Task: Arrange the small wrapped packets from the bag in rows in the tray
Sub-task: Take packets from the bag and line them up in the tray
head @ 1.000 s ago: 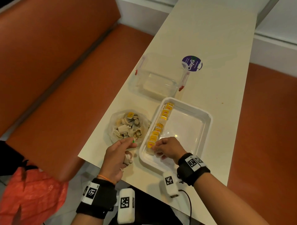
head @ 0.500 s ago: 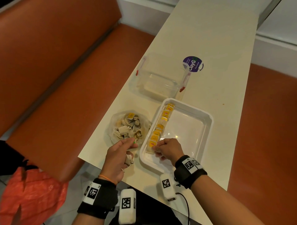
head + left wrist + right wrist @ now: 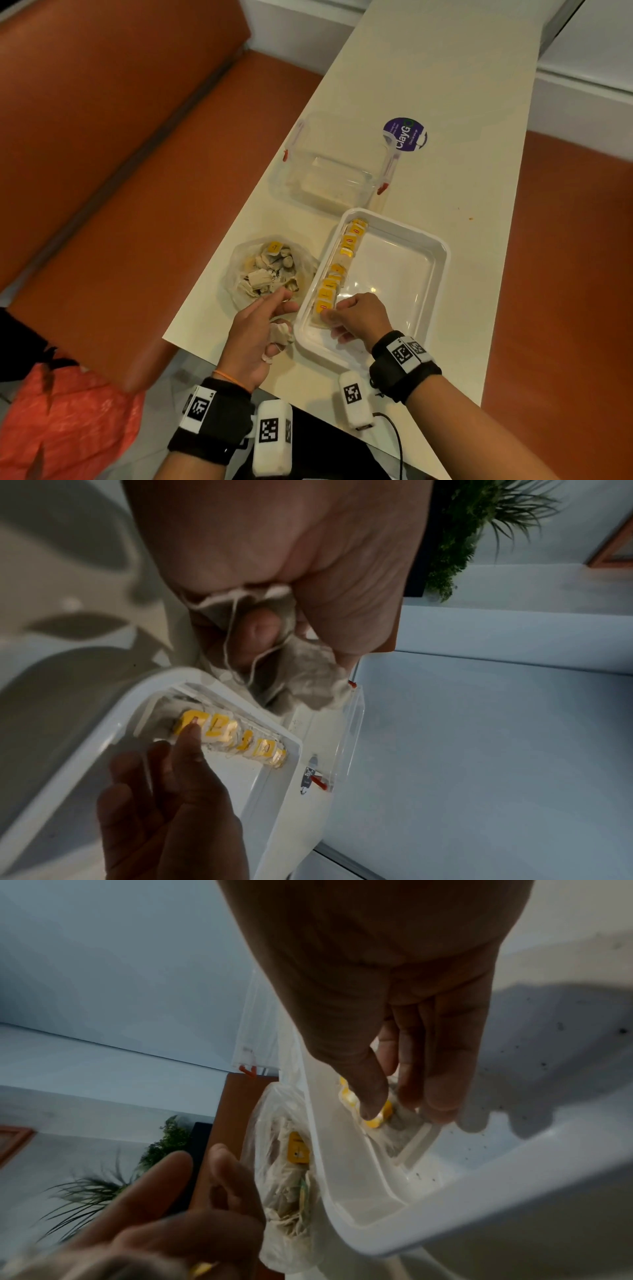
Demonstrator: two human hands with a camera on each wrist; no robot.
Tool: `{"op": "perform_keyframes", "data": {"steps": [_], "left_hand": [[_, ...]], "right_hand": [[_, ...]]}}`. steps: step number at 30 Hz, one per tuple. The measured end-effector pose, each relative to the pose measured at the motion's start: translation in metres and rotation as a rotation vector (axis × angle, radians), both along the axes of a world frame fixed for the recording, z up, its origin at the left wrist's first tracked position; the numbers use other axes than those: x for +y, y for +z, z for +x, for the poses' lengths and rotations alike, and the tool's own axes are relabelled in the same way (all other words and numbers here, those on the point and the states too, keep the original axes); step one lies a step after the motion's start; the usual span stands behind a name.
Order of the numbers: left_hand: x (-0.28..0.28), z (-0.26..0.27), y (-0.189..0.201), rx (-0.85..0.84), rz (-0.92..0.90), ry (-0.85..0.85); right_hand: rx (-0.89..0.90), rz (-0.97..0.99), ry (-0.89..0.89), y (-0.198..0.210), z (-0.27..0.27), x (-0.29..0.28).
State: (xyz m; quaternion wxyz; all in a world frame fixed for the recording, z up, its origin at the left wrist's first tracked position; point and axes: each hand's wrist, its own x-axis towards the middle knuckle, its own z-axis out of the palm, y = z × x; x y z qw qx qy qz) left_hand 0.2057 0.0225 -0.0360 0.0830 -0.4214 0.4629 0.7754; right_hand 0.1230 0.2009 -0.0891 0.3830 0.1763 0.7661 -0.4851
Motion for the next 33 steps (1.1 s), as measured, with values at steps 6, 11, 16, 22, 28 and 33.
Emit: {"op": "perform_keyframes", "data": {"steps": [6,11,16,22,28,33], "left_hand": [[0.005,-0.007,0.012,0.085,0.223,0.067],[0.008,-0.008,0.011,0.175,0.348,0.072],[0.014,-0.007,0.015,0.208,0.355,0.039],[0.02,-0.008,0.027,0.206,0.347,0.012],[0.018,-0.004,0.019,0.119,0.337,-0.088],[0.027,0.002,0.022,0.091,0.309,-0.23]], "right_hand": [[0.107,-0.272,0.113,0.074,0.012,0.007],[0.312,-0.298,0.322,0.109,0.023,0.01],[0.385,-0.253,0.277,0.11,0.021,0.011],[0.253,-0.395,0.133,0.1,0.02,0.016],[0.105,-0.637,0.049,0.096,0.011,0.028],[0.14,-0.688,0.152,0.089,0.004,0.037]]}}
